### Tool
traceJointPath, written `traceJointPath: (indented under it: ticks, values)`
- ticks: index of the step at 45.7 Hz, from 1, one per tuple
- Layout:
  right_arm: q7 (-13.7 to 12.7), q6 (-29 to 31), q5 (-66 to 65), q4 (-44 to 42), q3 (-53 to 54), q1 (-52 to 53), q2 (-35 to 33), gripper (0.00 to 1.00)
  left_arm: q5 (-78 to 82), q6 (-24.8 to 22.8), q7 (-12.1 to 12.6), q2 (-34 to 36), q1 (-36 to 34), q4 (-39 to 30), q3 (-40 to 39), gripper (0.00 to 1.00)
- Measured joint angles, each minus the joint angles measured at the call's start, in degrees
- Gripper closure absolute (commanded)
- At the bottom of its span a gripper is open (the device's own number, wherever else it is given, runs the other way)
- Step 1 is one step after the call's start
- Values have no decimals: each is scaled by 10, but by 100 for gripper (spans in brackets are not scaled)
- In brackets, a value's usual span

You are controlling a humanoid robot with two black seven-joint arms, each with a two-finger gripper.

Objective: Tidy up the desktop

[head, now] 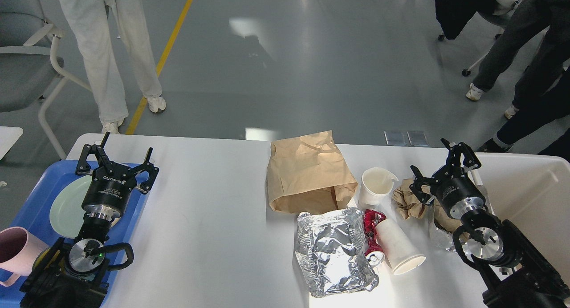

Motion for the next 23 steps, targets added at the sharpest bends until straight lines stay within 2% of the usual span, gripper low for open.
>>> traceJointPath:
  ticks: [5,11,13,16,23]
  values:
    - [11,2,7,0,0,13,-2,0,0,0,0,0,0,0,0,3]
    - [85,16,9,0,-19,25,-19,0,0,0,0,0,0,0,0,3]
    - [99,21,9,-1,-26,27,-27,0,0,0,0,0,0,0,0,3]
    - [109,23,11,-6,-30,27,-35,0,0,0,0,0,0,0,0,3]
    - [110,21,25,-19,-51,26,-65,0,0,0,0,0,0,0,0,3]
